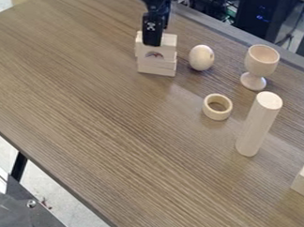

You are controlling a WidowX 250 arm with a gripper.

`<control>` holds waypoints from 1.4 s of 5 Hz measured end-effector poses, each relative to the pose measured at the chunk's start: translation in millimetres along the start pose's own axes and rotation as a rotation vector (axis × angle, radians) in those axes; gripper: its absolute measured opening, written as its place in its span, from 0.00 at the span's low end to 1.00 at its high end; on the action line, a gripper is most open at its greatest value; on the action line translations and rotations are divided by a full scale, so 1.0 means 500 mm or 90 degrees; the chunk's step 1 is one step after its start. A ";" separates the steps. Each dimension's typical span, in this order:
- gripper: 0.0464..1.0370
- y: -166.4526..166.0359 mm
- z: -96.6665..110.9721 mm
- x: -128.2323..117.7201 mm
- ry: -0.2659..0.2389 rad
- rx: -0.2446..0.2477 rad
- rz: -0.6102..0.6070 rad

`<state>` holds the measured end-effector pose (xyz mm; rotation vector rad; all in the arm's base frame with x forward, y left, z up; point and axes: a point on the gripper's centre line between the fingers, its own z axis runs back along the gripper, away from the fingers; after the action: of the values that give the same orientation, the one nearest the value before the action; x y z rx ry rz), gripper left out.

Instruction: Remove the arch from the rectangle block with the red stain

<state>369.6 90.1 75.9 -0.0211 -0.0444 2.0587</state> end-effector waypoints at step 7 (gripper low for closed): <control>0.51 -0.172 0.056 -0.056 0.065 -0.078 -0.014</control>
<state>457.7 105.2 107.5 -0.2010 -0.1066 2.0269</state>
